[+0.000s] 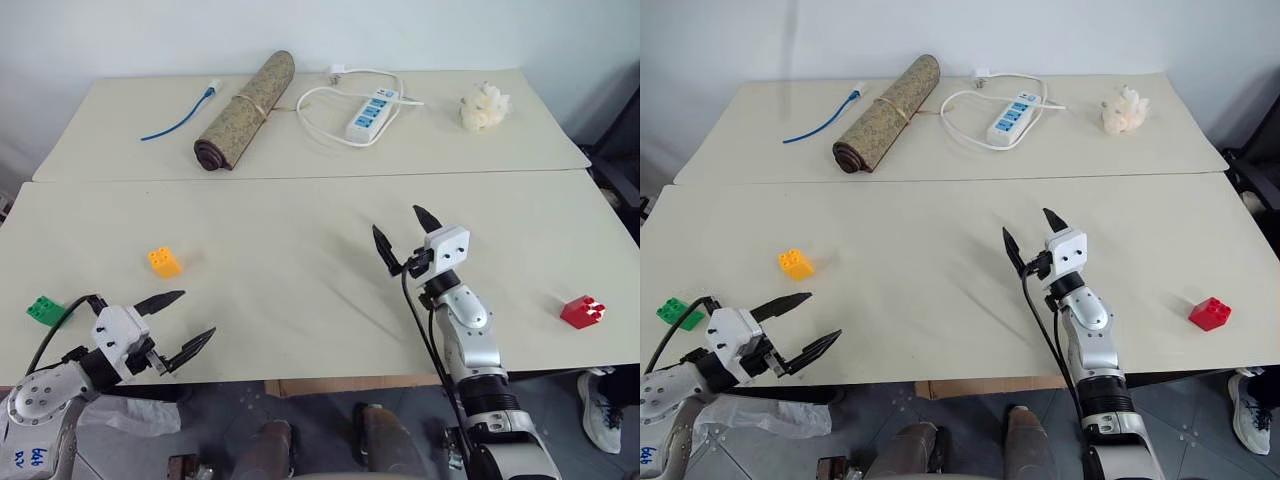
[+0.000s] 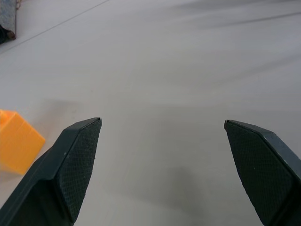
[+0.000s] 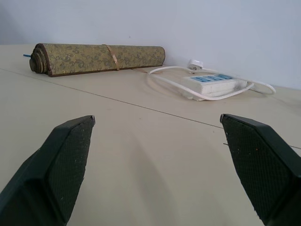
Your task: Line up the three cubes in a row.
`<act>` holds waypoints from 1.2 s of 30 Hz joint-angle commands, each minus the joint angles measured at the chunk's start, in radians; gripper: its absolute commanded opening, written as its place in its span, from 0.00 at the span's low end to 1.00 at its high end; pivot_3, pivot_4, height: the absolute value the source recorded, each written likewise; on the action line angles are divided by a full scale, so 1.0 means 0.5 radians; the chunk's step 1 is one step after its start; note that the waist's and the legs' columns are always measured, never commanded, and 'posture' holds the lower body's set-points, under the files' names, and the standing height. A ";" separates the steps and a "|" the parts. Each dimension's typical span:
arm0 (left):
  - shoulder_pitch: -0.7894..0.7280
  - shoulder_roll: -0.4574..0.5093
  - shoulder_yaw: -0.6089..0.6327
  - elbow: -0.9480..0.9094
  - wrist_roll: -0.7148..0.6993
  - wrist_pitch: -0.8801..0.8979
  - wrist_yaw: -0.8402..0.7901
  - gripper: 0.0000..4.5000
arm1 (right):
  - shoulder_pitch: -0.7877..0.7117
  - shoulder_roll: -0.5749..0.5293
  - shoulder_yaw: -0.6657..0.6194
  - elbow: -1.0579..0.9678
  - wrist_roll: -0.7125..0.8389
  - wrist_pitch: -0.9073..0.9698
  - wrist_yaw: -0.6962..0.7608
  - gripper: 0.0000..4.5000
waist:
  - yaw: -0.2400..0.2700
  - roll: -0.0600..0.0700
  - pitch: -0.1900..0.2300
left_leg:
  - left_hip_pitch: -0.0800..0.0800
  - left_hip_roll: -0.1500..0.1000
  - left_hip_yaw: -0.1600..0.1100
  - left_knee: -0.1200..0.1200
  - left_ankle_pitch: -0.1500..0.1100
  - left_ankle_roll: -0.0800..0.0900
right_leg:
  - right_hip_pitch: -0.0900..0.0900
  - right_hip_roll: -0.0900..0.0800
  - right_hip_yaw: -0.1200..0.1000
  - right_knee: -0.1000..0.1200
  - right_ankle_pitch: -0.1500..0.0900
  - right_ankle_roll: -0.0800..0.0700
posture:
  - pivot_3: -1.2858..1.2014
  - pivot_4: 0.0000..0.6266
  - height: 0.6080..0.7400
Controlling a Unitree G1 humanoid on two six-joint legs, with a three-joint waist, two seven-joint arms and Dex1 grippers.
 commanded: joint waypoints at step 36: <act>-1.092 -0.195 -0.989 0.101 0.031 0.284 -0.454 0.99 | 2.165 -0.478 -2.109 -1.489 1.137 0.873 0.415 1.00 | 0.105 0.005 -0.002 | 0.011 0.000 0.008 -0.001 -0.015 0.022 | 0.018 0.003 0.018 -0.026 0.004 0.008 | 0.52 0.24 1.00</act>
